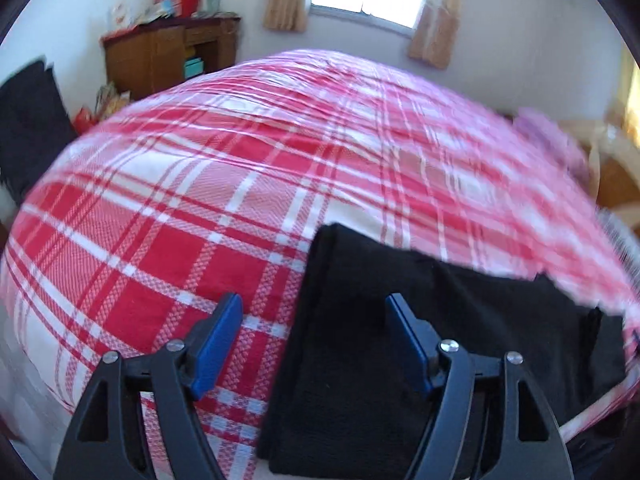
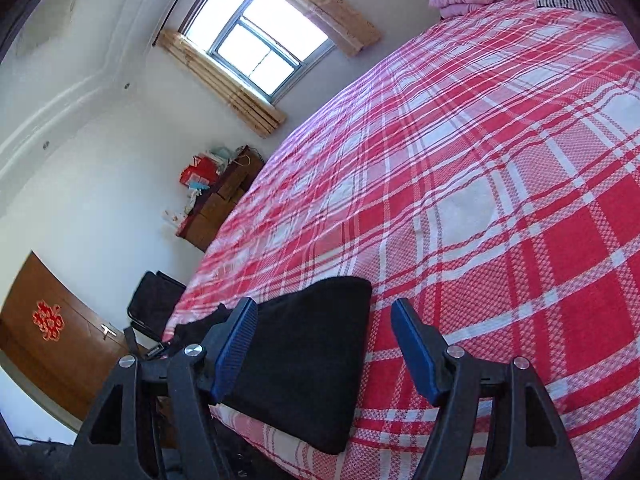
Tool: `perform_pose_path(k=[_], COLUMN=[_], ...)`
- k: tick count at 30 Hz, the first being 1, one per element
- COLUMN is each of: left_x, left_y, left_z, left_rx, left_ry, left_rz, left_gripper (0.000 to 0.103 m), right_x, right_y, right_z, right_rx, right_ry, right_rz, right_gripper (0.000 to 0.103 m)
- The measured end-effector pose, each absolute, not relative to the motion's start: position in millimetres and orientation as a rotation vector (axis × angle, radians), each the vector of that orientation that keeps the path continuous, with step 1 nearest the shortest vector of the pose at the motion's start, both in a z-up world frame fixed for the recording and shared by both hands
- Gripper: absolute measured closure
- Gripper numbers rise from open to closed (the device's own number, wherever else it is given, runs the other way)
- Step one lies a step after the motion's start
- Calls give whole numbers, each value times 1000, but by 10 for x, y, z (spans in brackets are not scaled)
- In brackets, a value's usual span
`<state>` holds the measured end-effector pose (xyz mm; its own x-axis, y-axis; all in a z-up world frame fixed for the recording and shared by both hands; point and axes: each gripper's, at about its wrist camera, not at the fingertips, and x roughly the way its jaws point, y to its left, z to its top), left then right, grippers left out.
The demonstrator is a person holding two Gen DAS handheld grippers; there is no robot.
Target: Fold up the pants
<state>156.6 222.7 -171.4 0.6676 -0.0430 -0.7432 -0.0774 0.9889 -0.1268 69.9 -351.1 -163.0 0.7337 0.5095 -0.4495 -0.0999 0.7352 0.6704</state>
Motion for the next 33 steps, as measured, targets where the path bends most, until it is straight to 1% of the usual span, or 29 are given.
perform_pose_path(k=[1, 3, 4, 6, 10, 12, 13, 14, 15, 16, 24, 27, 33], left_x=[1555, 1521, 1513, 1499, 1519, 1511, 1517, 1509, 1494, 1495, 1392, 1347, 1256], left_y=[2170, 2141, 2104, 2033, 2071, 2121, 2154, 2205, 2233, 2273, 2182, 2000, 1433], left_z=[-1704, -1680, -1674, -1711, -1747, -1759, -1742, -1718, -1695, -1672, -1266, -1027, -647], left_rx=[-126, -150, -149, -88, -79, -90, -109, -148, -178, -236, -428, -457, -421], left_ry=[855, 875, 886, 898, 894, 883, 879, 877, 875, 878, 792, 748, 695], left_rz=[7, -53, -66, -56, -81, -107, -109, -122, -141, -183, -326, -399, -504], left_gripper=[28, 41, 43, 44, 45, 49, 55, 69, 79, 82, 83, 83, 83], right_x=[705, 704, 703, 706, 714, 718, 716, 718, 718, 714, 705, 704, 706], right_y=[-3450, -3370, -3335, -3261, -3140, -3109, -3099, -3096, -3095, -3103, -3174, -3184, -3212], right_z=[-1636, -1637, -1641, -1660, -1705, -1717, -1722, -1721, -1720, -1720, -1701, -1694, -1675], right_rx=[640, 606, 590, 564, 522, 509, 505, 505, 507, 512, 541, 546, 565], right_ry=[676, 683, 686, 693, 716, 718, 719, 719, 717, 713, 689, 684, 671], right_rz=[359, 358, 359, 366, 373, 374, 372, 370, 367, 366, 331, 324, 310], right_gripper=[32, 32, 32, 32, 32, 32, 32, 32, 32, 32, 32, 32, 32])
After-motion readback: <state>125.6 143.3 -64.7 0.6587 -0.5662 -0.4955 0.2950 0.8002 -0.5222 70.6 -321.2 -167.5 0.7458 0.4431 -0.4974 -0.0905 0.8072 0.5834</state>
